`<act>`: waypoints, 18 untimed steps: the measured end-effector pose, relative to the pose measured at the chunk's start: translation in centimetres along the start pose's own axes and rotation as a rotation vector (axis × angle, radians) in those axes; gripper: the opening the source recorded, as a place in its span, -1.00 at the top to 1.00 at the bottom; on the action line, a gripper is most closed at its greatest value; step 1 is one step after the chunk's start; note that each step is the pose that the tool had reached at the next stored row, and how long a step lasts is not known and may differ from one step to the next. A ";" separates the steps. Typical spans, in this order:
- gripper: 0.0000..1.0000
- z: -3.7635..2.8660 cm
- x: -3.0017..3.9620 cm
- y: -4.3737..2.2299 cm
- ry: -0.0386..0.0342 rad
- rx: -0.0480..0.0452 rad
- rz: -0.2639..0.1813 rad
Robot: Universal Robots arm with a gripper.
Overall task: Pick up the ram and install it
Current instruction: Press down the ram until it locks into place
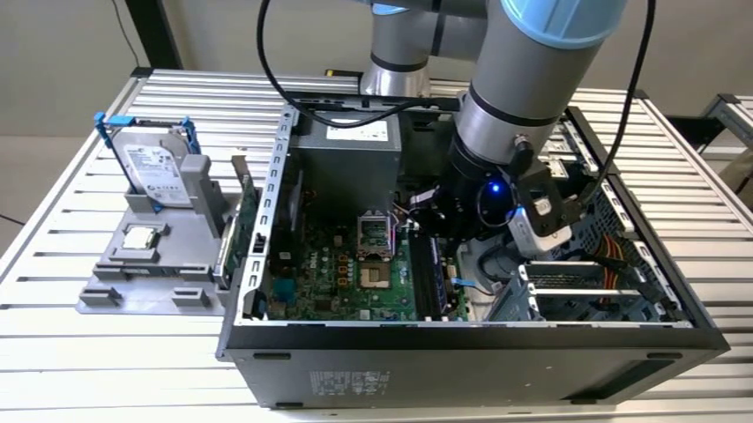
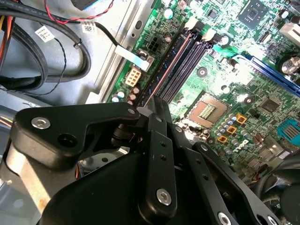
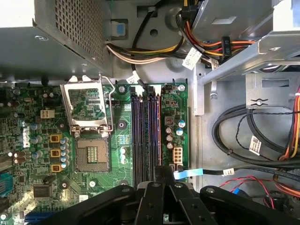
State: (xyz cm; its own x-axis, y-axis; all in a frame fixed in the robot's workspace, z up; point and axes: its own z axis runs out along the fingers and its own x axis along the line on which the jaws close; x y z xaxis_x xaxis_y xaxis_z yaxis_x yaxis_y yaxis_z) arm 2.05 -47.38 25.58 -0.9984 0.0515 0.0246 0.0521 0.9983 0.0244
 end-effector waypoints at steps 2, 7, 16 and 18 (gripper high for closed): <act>1.00 0.00 0.00 0.00 0.0000 0.0001 -0.001; 1.00 0.00 0.00 0.00 0.0005 0.0005 -0.022; 1.00 0.01 0.00 0.01 0.0026 0.0027 -0.108; 1.00 0.03 0.00 0.02 0.0031 0.0030 -0.126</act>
State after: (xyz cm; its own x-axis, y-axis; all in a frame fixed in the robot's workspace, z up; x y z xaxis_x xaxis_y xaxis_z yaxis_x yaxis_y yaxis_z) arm 2.05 -47.36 25.55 -0.9969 -0.0749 0.0245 -0.0743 0.9969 0.0245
